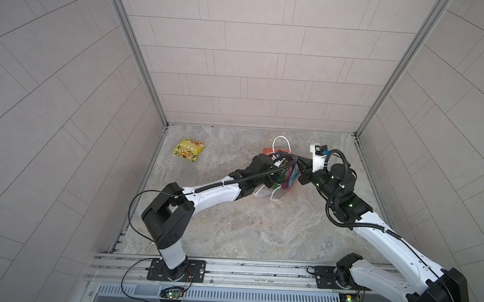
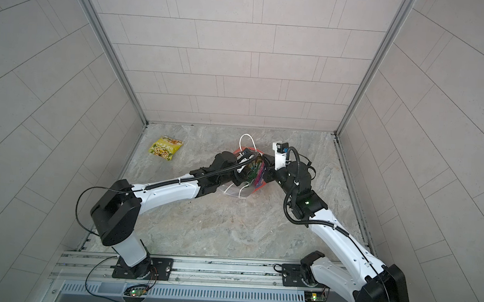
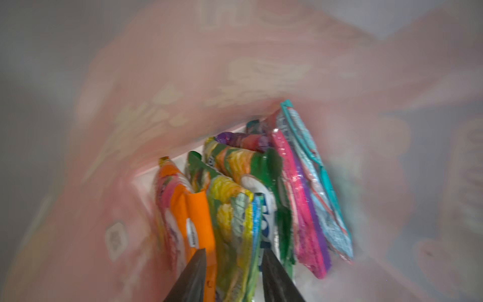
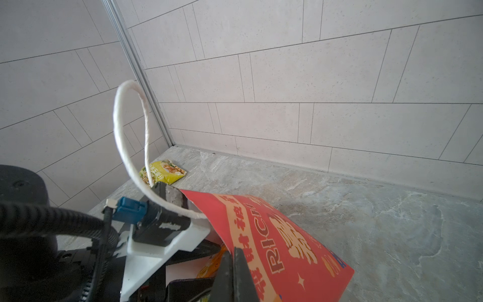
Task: Take the snacks out of the paper bag
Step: Pick up the snack from the paper bag.
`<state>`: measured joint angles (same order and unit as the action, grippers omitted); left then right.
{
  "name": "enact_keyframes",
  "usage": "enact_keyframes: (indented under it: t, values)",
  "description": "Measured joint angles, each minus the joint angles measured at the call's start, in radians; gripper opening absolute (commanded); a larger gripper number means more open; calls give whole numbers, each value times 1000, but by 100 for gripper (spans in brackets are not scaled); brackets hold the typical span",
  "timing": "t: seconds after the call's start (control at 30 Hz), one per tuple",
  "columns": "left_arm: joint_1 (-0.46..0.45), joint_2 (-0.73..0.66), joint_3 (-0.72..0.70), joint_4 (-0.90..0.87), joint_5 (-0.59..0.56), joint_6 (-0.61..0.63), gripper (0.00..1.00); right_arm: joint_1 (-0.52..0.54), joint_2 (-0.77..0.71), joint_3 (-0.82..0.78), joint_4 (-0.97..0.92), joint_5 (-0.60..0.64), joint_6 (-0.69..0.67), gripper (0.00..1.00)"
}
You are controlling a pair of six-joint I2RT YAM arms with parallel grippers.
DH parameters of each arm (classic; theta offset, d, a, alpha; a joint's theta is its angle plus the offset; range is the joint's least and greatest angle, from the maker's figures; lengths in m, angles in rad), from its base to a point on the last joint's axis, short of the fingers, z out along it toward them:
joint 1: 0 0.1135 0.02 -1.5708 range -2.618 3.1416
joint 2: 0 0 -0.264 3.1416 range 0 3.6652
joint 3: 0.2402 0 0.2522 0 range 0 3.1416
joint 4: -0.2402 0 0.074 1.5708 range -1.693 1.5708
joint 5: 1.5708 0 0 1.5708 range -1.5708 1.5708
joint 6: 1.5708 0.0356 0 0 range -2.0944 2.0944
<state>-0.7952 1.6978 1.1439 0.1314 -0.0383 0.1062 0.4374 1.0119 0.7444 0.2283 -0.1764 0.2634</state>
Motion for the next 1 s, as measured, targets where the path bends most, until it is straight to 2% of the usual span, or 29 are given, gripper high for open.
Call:
enact_keyframes:
  t: [0.13, 0.3, 0.43, 0.67, 0.83, 0.93, 0.97, 1.0]
  values:
    - [4, 0, 0, -1, -12, 0, 46, 0, 0, 0, 0, 0, 0, 0]
    - [8, 6, 1, -1, -30, -2, 46, 0, 0, 0, 1, -2, 0, 0]
    - [10, 37, 11, 3, -66, -4, 41, 0, 0, 0, 4, -2, 0, 0]
    - [14, 88, 13, 13, -132, -9, 41, 0, 0, -1, 7, -2, 3, 0]
    - [16, 120, 17, 23, -146, -20, 19, 0, 0, -5, 13, -2, 4, 0]
    - [17, 123, 17, 28, -157, -25, 10, 0, 0, -5, 14, -3, 4, 0]
    - [18, 122, 17, 30, -161, -25, 3, 0, 0, -5, 14, -3, 4, 0]
    - [18, 122, 17, 31, -166, -23, 2, 0, 0, -6, 15, -4, 4, 0]
